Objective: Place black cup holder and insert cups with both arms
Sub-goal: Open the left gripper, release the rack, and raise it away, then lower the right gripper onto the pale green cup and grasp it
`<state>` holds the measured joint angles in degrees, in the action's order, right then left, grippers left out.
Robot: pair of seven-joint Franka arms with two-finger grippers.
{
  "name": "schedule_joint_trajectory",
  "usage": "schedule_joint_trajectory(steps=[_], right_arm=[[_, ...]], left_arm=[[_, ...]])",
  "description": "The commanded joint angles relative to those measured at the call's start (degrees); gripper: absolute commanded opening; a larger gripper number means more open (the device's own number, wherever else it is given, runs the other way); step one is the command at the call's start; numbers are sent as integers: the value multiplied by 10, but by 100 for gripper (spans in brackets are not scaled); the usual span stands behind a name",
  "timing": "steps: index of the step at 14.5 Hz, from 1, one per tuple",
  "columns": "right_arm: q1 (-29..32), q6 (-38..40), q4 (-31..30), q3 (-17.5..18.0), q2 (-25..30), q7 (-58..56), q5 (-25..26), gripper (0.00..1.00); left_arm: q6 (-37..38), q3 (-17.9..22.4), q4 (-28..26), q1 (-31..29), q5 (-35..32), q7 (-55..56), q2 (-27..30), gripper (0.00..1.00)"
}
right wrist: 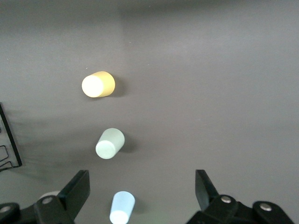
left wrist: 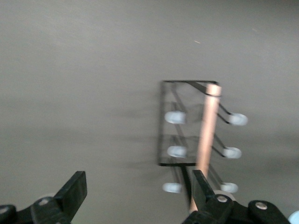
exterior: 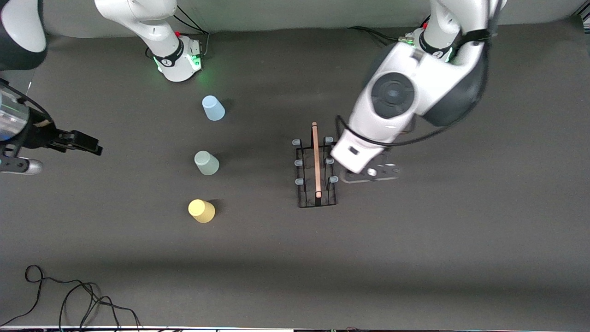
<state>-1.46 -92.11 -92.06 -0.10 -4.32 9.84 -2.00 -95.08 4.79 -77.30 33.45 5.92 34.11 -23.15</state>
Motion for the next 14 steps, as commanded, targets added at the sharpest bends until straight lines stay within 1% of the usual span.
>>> schedule_joint_trajectory(steps=[1,2,4,5,7,8,9,12,14], right_arm=[[-39,-57,-57,-2,6,74,-7,100],[-55,-80,-76,-2,6,96,-7,100],[-78,-124,-118,-2,5,134,-7,100],[-87,-150,-145,-2,5,155,-7,100],[-107,-205,-199,-2,5,195,-7,100],[-111,-238,-233,-2,6,201,-8,100],[-112,-266,-262,-2,7,201,-8,100],[-121,-376,-354,-1,5,202,-9,100],[-132,-430,-382,-2,-14,203,-11,100]], left_arm=[[46,0,-6,-73,-19,-54,37,100],[42,-1,-25,-114,-36,-59,52,100],[45,1,-49,-150,-54,-106,72,100],[44,5,-62,-180,-55,-134,90,100],[59,4,-68,-228,-45,-211,115,100],[82,4,-65,-248,-42,-236,122,100],[95,4,-64,-261,-37,-250,129,100],[94,6,-63,-275,-34,-261,143,100],[87,6,-65,-286,-35,-262,152,100]])
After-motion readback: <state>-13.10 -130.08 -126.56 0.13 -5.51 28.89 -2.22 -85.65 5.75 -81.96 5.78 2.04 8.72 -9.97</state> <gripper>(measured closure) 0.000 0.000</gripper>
